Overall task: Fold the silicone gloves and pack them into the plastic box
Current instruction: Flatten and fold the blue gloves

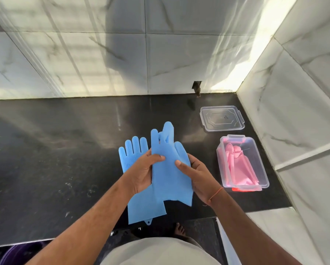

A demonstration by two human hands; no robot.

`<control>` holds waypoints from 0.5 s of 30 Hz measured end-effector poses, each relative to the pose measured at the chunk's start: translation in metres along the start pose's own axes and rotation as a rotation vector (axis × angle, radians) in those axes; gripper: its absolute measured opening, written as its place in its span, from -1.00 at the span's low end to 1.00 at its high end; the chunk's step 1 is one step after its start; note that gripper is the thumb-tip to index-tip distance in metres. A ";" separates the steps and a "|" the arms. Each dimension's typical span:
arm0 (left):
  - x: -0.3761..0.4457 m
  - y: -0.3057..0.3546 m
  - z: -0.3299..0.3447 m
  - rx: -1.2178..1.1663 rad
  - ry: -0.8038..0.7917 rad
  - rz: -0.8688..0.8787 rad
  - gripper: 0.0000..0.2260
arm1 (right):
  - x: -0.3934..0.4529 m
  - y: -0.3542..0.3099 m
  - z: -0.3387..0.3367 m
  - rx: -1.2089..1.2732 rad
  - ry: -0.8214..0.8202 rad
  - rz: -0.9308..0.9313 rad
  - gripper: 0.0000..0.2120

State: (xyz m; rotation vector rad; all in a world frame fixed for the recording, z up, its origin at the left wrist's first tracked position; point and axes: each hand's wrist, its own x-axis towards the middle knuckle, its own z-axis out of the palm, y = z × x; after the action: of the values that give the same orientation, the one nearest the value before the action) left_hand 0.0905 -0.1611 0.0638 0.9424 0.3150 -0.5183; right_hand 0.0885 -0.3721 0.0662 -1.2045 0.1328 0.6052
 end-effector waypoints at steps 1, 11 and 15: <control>0.002 0.001 0.002 0.010 -0.005 -0.003 -0.57 | 0.002 -0.001 -0.002 -0.013 -0.005 -0.009 -0.57; 0.039 -0.013 -0.001 0.134 0.135 0.008 -0.68 | 0.016 0.009 -0.032 -0.166 0.296 -0.122 -0.58; 0.048 -0.016 0.002 0.140 0.201 0.037 -0.65 | 0.025 0.012 -0.036 -0.219 0.377 -0.073 -0.60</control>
State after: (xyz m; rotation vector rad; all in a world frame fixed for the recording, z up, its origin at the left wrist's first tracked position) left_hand 0.1221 -0.1841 0.0309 1.1373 0.4461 -0.4155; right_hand 0.1107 -0.3930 0.0325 -1.5223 0.3455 0.3291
